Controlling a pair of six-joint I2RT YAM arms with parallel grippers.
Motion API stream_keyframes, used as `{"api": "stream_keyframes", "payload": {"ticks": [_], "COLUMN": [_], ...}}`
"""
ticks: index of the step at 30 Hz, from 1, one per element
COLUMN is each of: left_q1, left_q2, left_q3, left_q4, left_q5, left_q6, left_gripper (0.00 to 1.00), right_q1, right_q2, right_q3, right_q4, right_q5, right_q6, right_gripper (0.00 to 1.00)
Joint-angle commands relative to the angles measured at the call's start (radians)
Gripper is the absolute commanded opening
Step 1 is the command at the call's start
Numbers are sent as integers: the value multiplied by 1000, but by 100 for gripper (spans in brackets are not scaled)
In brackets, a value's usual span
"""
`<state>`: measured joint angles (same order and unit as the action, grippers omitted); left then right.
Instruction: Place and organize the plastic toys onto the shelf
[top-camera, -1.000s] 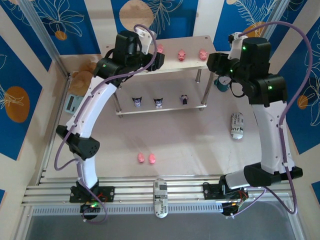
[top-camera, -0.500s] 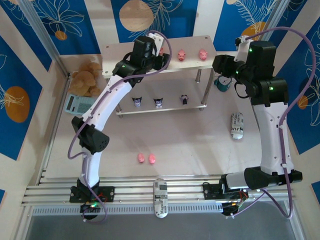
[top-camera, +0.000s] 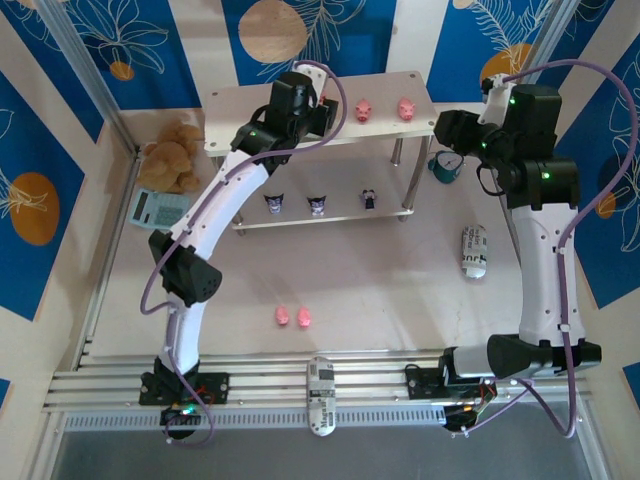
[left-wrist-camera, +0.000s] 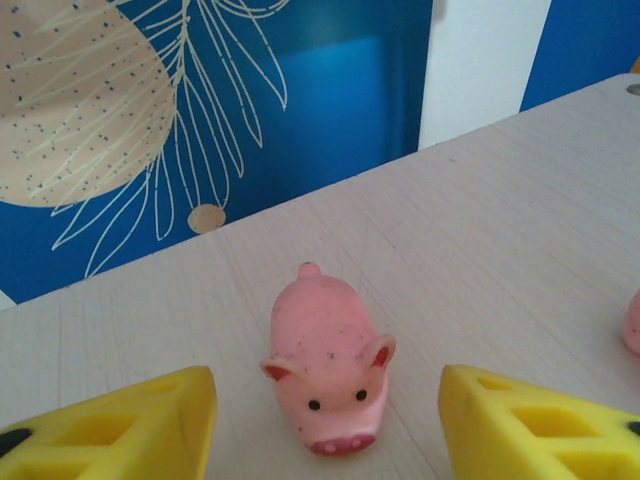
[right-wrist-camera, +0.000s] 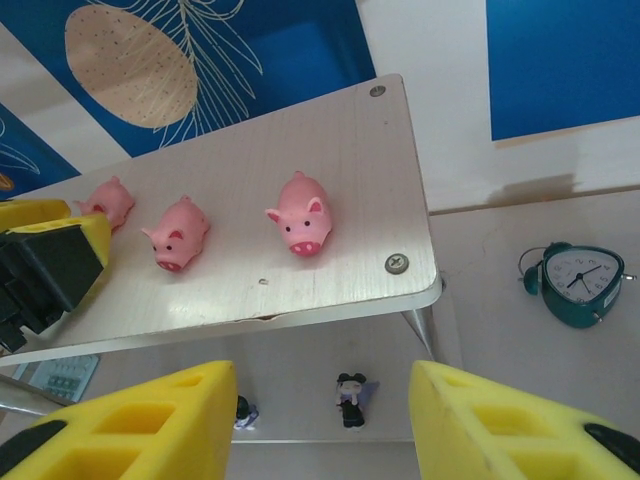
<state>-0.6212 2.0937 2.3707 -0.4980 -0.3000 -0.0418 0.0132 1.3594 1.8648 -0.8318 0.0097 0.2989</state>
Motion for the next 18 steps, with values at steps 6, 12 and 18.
{"api": "stream_keyframes", "payload": {"ticks": [6, 12, 18], "left_q1": [15, 21, 20], "left_q2": [55, 50, 18], "left_q3": [44, 48, 46], "left_q4": [17, -5, -40], "left_q5": [22, 35, 40], "left_q6": [-33, -43, -38], "left_gripper": [44, 18, 8], "right_q1": [-24, -37, -38], "right_q2": [4, -3, -20], "right_q3": [-12, -24, -45], "right_q4": [18, 21, 35], "right_q5": [-45, -54, -59], "right_q6": [5, 8, 10], "right_gripper": [50, 50, 50]}}
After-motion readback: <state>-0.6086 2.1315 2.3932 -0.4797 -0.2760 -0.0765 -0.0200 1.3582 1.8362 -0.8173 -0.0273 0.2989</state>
